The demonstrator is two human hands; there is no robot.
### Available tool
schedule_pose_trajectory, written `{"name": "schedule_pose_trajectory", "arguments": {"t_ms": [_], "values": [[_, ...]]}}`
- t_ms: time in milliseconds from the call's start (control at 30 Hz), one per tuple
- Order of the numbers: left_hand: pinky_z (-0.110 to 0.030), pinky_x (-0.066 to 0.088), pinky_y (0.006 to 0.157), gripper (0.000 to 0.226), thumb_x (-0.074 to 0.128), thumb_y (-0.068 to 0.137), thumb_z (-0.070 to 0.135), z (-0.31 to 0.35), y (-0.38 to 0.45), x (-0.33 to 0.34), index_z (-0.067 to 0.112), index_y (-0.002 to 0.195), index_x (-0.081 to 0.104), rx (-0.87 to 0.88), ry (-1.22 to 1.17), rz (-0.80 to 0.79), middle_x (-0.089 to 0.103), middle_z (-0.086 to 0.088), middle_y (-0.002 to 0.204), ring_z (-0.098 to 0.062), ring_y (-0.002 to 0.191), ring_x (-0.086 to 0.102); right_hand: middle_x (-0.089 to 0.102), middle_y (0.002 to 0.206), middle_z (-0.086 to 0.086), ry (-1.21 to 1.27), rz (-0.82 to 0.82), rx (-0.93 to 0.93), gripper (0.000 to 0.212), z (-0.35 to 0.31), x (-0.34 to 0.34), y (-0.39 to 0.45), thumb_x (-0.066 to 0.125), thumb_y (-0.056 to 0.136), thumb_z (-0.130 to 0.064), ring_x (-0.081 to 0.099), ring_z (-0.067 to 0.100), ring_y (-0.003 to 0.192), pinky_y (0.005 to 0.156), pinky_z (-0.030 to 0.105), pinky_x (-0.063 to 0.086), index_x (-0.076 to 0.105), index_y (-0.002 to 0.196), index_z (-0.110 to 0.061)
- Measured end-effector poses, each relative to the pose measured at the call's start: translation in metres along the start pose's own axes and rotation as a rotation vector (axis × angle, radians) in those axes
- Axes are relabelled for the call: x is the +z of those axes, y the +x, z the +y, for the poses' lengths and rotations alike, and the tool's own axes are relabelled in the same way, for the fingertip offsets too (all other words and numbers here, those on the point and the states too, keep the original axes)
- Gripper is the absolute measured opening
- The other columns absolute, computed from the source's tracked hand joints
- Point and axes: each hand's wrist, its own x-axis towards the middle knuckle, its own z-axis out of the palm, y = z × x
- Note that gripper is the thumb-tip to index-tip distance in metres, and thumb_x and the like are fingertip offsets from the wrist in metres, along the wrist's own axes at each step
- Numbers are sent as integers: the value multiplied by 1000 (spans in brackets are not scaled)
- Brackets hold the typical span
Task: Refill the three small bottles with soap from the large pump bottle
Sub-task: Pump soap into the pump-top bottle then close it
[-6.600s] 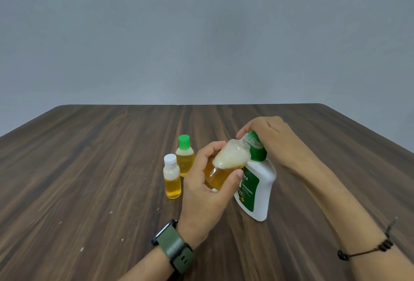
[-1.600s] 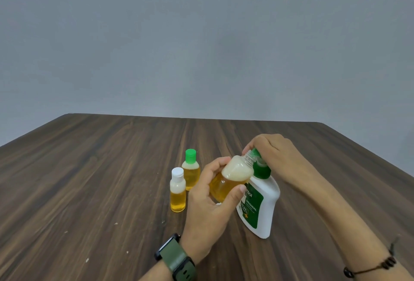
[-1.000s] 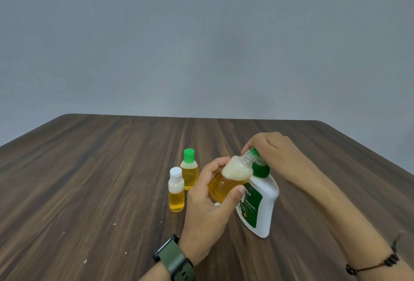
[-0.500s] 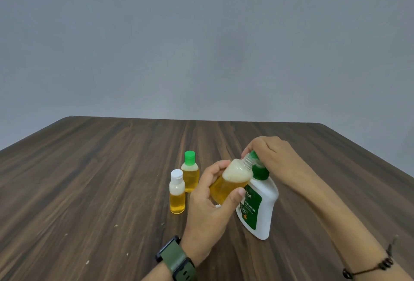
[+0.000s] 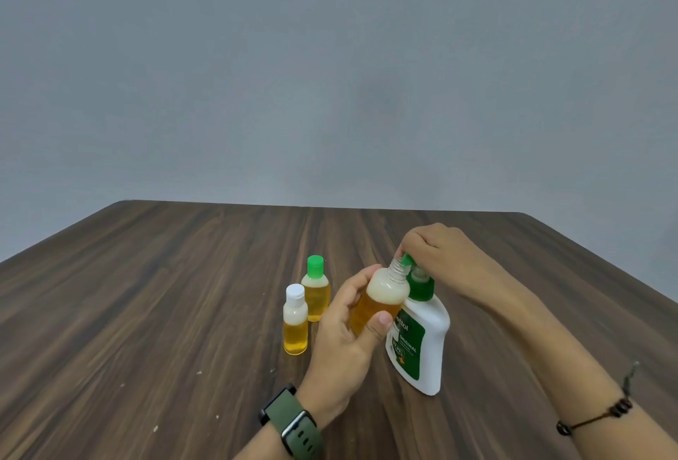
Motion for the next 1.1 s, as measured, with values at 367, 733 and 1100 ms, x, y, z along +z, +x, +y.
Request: {"name": "schedule_pose_trajectory", "arguments": {"t_ms": [367,733,1100], "values": [[-29,48,94,51,67,69,43,-7,-2,4,36,117,52,-37,25,-8,60,23,118,-2,114,55,60,100,29,49,14,42,39,8,8,-6,32,96,-14,46,21,75,67,31,37,59,95,14],[-34,47,98,59,73,61,59,-3,-2,8,42,114,53,-56,-6,11,61,22,118,-3,115,55,63,99,24,36,14,11,40,5,1,-4,34,96,-17,48,21,76,68,31,38,59,96,14],[-27,49,93,42,63,72,29,-3,-2,6,39,111,52,-59,11,30,60,19,116,4,109,56,59,96,32,65,33,-3,38,17,11,-7,33,95,-14,43,22,70,63,32,33,58,91,13]]}}
